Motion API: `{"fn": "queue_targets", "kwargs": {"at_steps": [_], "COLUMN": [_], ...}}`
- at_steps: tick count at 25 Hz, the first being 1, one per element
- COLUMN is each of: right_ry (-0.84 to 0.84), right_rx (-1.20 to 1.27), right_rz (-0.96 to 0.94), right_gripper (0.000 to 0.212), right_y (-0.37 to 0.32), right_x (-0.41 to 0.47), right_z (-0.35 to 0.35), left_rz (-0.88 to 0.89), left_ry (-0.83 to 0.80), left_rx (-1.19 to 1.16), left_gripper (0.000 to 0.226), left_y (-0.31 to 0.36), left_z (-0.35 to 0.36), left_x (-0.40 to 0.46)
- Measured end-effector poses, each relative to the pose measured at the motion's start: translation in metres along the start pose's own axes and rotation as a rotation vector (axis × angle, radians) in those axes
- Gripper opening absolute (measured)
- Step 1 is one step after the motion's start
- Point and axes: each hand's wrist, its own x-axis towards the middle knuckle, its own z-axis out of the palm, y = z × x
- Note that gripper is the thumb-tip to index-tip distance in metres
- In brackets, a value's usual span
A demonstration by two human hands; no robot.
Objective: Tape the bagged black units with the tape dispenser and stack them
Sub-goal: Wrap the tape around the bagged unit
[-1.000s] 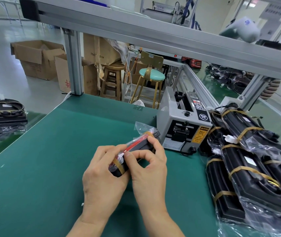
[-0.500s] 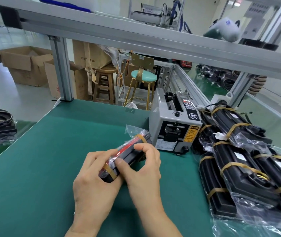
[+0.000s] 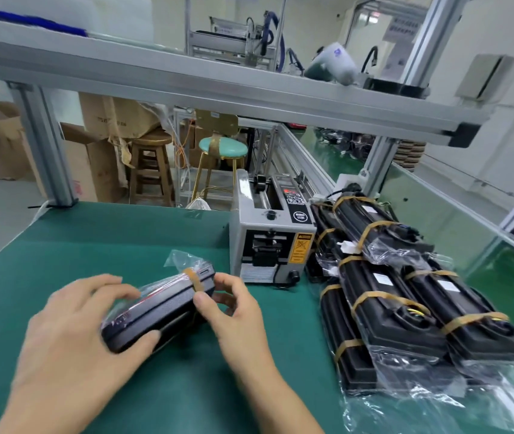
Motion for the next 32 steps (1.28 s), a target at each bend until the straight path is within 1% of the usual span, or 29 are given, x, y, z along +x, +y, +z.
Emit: {"fn": "queue_targets", "kwargs": {"at_steps": [2,3,4,5,7,8,10,12,14,16,18,21,24,27,30,31,32], "right_ry": [0.036,0.094,0.185,0.306,0.510,0.564,0.616,0.638,0.644,0.630,0.607,0.596,0.576,0.556,0.510,0.490,0.470], "right_rx": [-0.002,0.008,0.032,0.070,0.198,0.260,0.360,0.412,0.437,0.480,0.548,0.632,0.614,0.550,0.498,0.440,0.307], "right_rz": [-0.018,-0.023,-0.011,0.019,0.133,0.187,0.265,0.344,0.416,0.450,0.452,0.417,0.378,0.304,0.189,0.139,0.070], "right_gripper": [0.018,0.011,0.007,0.012,0.013,0.010,0.008,0.004,0.014,0.020,0.018,0.018,0.015,0.012,0.008,0.009,0.012], "right_y": [0.000,-0.002,-0.006,-0.008,-0.013,-0.016,-0.019,-0.020,-0.020,-0.020,-0.018,-0.016,-0.016,-0.014,-0.006,-0.003,0.001], "right_x": [0.005,0.009,0.015,0.024,0.043,0.051,0.064,0.072,0.076,0.077,0.076,0.076,0.077,0.073,0.062,0.058,0.052], "right_z": [-0.004,-0.010,-0.018,-0.028,-0.046,-0.051,-0.056,-0.056,-0.056,-0.055,-0.053,-0.053,-0.055,-0.056,-0.058,-0.059,-0.062], "left_rz": [0.087,0.046,-0.025,-0.089,-0.103,-0.103,-0.111,-0.116,-0.125,-0.127,-0.138,-0.143,-0.149,-0.155,-0.157,-0.155,-0.153], "left_ry": [-0.053,-0.101,-0.134,-0.141,-0.120,-0.122,-0.128,-0.134,-0.144,-0.145,-0.151,-0.134,-0.131,-0.129,-0.129,-0.129,-0.131], "left_rx": [0.164,0.181,0.154,0.121,0.088,0.091,0.089,0.094,0.099,0.107,0.104,0.108,0.112,0.113,0.112,0.112,0.113], "left_gripper": [0.038,0.039,0.041,0.042,0.042,0.042,0.042,0.043,0.043,0.043,0.042,0.042,0.043,0.043,0.042,0.042,0.042], "left_y": [0.016,0.025,0.030,0.032,0.030,0.029,0.031,0.031,0.031,0.030,0.030,0.031,0.031,0.031,0.031,0.032,0.032], "left_z": [0.009,0.010,0.012,0.012,0.014,0.014,0.014,0.014,0.013,0.014,0.014,0.014,0.014,0.014,0.013,0.013,0.013], "left_x": [0.007,0.009,0.011,0.011,0.008,0.008,0.008,0.008,0.008,0.008,0.008,0.007,0.006,0.007,0.008,0.008,0.008]}}
